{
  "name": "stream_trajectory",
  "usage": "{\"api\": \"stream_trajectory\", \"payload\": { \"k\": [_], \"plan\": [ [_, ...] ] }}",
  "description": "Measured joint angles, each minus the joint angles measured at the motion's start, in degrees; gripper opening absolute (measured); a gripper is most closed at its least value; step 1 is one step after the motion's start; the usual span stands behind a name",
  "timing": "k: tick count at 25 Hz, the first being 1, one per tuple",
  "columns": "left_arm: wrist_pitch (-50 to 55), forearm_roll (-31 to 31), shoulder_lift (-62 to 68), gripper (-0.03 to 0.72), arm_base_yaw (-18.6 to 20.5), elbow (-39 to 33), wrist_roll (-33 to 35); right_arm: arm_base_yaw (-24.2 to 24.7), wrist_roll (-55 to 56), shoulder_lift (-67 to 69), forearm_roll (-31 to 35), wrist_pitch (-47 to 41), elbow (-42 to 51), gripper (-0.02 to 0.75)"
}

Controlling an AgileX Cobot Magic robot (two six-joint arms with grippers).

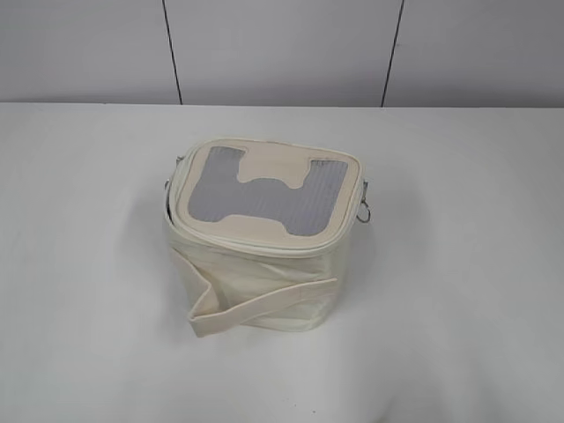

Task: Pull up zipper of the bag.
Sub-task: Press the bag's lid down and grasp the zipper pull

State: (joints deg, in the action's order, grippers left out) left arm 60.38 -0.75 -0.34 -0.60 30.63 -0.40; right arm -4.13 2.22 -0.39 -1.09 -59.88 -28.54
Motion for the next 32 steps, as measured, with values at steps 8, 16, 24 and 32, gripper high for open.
{"api": "stream_trajectory", "payload": {
  "k": [8, 16, 24, 32],
  "plan": [
    [0.0, 0.0, 0.0, 0.227, 0.0, 0.0, 0.0, 0.0, 0.0, 0.0, 0.0, 0.0, 0.0, 0.431],
    [0.0, 0.0, 0.0, 0.227, 0.0, 0.0, 0.0, 0.0, 0.0, 0.0, 0.0, 0.0, 0.0, 0.431],
    [0.0, 0.0, 0.0, 0.227, 0.0, 0.0, 0.0, 0.0, 0.0, 0.0, 0.0, 0.0, 0.0, 0.431],
    [0.0, 0.0, 0.0, 0.227, 0.0, 0.0, 0.0, 0.0, -12.4, 7.0, 17.1, 6.6, -2.3, 0.416]
  ]
}}
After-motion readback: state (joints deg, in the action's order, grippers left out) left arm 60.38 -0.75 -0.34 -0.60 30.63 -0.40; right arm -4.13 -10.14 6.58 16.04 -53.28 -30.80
